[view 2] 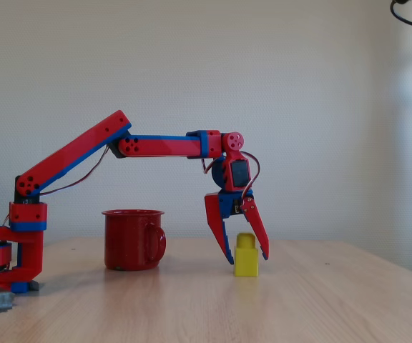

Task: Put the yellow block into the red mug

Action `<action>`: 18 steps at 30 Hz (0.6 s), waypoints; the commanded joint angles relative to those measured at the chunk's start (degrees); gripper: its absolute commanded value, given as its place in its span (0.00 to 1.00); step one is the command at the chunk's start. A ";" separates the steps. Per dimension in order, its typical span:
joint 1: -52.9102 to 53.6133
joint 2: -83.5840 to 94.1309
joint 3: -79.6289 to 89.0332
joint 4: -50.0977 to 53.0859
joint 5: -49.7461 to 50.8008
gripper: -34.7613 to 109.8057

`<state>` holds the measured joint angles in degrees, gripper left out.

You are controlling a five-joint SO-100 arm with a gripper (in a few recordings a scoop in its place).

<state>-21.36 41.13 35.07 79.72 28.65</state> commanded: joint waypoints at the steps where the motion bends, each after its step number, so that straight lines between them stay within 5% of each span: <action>1: 0.26 3.34 -1.85 -0.88 -0.53 0.42; 18: -1.93 3.25 -1.85 -1.85 -1.49 0.45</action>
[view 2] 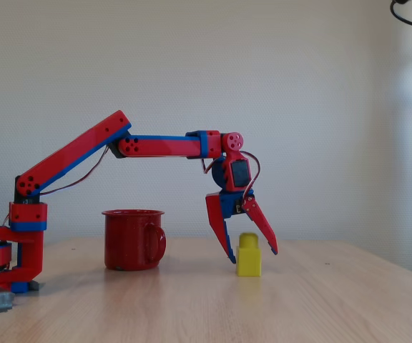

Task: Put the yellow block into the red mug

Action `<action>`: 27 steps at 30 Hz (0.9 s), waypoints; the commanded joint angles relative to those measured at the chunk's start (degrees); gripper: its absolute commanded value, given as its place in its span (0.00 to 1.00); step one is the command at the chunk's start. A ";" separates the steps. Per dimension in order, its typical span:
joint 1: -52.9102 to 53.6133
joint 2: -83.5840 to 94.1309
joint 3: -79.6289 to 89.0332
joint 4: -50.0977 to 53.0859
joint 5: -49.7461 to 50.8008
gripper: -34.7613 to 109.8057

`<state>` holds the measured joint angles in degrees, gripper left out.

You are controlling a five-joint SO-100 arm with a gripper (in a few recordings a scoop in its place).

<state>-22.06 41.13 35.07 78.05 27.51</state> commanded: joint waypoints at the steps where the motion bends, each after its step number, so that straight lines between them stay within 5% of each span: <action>1: -1.41 3.25 -1.85 -0.18 -0.44 0.45; 10: -2.29 3.16 -1.85 -0.18 -0.53 0.45; 19: -2.29 2.99 -1.85 -0.35 -1.85 0.24; 27: -1.85 4.31 -1.85 0.35 -1.93 0.24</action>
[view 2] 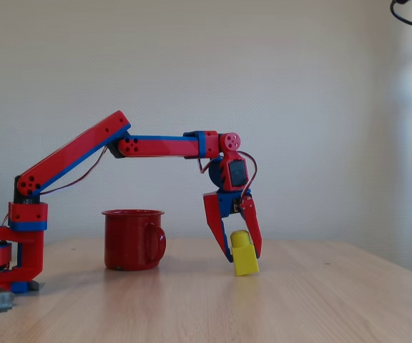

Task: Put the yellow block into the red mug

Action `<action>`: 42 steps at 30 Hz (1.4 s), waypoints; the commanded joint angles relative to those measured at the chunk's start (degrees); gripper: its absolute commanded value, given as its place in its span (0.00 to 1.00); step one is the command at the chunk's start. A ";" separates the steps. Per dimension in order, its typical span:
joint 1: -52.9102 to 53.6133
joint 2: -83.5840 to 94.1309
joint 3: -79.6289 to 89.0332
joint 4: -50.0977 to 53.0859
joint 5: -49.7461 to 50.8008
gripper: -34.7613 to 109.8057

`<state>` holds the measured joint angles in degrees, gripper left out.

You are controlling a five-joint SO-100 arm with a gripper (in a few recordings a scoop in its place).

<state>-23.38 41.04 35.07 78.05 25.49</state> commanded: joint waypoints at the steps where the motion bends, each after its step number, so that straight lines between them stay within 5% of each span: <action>1: -0.35 4.92 -1.85 0.53 0.00 0.24; 16: 3.16 23.12 1.93 4.92 -7.29 0.24; 42: -9.40 78.66 44.91 7.12 -10.02 0.24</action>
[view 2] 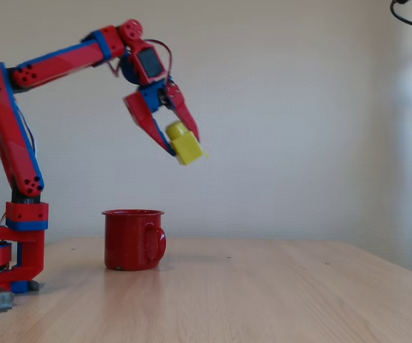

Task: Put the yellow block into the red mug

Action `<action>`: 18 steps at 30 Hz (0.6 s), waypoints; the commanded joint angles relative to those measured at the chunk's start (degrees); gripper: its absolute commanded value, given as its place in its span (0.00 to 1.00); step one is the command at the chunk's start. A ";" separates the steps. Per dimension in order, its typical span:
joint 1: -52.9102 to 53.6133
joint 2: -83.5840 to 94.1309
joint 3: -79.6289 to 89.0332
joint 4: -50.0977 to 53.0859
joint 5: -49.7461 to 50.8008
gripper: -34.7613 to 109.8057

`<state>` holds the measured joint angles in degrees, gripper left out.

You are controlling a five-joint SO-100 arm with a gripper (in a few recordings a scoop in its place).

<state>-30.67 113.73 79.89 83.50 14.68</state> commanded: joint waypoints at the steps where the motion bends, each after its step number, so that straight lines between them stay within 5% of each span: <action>1: -3.25 7.29 0.70 2.11 0.97 0.24; 18: -18.98 13.18 5.10 9.32 5.89 0.24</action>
<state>-48.60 124.28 84.73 92.81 19.16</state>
